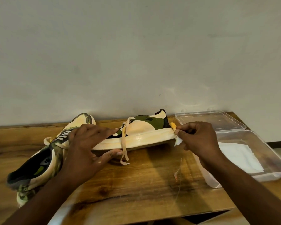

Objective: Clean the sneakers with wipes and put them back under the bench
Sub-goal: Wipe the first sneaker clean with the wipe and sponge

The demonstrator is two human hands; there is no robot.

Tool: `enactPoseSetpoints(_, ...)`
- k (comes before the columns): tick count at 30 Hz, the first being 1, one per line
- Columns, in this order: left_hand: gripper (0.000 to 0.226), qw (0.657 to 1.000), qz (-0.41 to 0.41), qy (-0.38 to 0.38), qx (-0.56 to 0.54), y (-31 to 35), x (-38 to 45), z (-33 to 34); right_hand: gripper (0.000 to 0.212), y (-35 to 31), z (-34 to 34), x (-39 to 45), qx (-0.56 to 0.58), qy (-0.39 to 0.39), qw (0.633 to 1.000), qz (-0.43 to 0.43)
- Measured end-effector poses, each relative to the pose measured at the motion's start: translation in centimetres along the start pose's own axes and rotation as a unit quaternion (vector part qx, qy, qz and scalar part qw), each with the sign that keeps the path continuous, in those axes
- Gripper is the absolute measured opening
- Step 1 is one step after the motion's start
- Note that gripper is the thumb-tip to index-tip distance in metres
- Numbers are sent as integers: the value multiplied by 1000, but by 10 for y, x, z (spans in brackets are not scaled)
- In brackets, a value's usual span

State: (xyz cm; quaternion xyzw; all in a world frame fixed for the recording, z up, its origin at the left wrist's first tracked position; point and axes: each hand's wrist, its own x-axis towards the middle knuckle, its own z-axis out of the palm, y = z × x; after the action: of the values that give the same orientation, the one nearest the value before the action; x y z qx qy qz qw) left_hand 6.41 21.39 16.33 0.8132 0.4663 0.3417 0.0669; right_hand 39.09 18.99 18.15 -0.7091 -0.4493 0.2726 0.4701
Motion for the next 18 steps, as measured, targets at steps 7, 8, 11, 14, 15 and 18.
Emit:
enactPoseSetpoints(7, 64, 999, -32, -2, 26, 11, 1, -1, 11, 0, 3, -1, 60, -36, 993, 91)
enactPoseSetpoints(8, 66, 998, -52, -2, 36, 15, 2, 0, 11, -1, 4, -2, 58, -30, 994, 87)
enactPoseSetpoints(11, 71, 995, -66, -6, 74, 26, 6, 4, 7, 0, 8, -5, 60, -18, 995, 72)
enactPoseSetpoints(14, 75, 992, -14, -23, 120, 39, 10, 10, 4, -1, 12, -10, 119, -27, 987, 99)
enactPoseSetpoints(15, 77, 991, -1, -31, 128, 43, 12, 12, 3, -1, 15, -13, 123, -27, 987, 102)
enactPoseSetpoints(18, 81, 990, 6, -68, 125, 56, 20, 19, 3, -1, 20, -19, 127, -15, 987, 95)
